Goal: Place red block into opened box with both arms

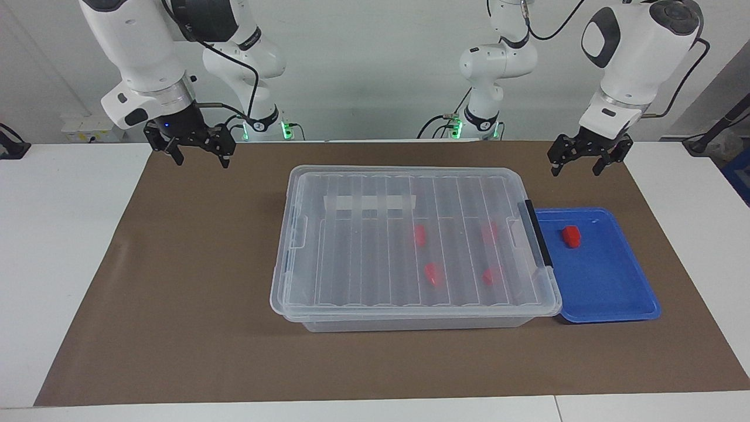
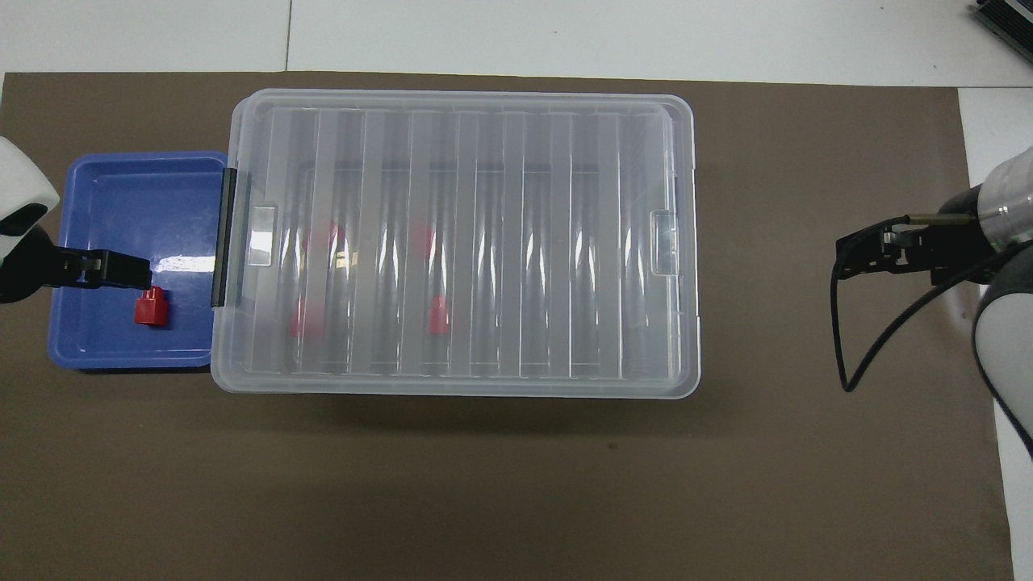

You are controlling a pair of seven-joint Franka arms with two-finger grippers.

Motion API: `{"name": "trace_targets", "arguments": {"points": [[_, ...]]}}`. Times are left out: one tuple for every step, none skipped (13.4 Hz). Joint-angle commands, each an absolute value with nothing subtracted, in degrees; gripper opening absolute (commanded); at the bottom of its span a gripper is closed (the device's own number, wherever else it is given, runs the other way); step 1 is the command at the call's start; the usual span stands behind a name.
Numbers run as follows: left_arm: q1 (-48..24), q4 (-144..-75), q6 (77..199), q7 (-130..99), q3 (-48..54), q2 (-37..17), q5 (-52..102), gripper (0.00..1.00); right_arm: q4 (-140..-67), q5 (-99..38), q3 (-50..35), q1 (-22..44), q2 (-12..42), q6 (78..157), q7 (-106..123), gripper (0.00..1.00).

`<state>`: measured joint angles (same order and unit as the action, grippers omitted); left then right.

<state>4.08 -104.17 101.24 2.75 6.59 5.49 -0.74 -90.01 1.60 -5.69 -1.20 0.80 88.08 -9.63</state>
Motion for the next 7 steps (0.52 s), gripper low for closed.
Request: {"name": "trace_targets", "arguments": {"points": [[3.7, -105.0, 101.0, 3.3, 6.6, 6.9, -1.2, 1.0, -91.2, 1.7, -6.1, -1.9, -0.1, 89.0, -10.5, 1.0], [3.7, -105.0, 101.0, 3.3, 6.6, 6.9, -1.2, 1.0, -91.2, 1.7, -6.1, -1.9, -0.1, 89.0, -10.7, 1.0], [3.7, -105.0, 101.0, 3.3, 6.6, 6.9, -1.2, 1.0, -91.2, 1.7, -6.1, -1.9, -0.1, 89.1, -10.5, 1.0], [3.6, -105.0, 101.0, 3.3, 6.6, 6.9, -1.2, 1.0, -91.6, 1.6, -6.1, -1.9, -0.1, 90.1, -10.6, 1.0], [3.6, -105.0, 101.0, 3.3, 6.6, 6.9, -1.2, 1.0, -92.9, 1.0, -6.1, -1.7, -0.3, 92.9, -10.6, 1.0], [3.6, -105.0, 101.0, 3.3, 6.7, 6.9, -1.2, 1.0, -95.2, 0.8, -6.1, -1.6, -1.1, 95.6, -11.0, 1.0], [3.3, -105.0, 101.0, 3.3, 6.8, 6.9, -1.2, 1.0, -97.7, 0.8, -6.1, -1.6, -1.8, 98.5, -11.7, 1.0]]}}
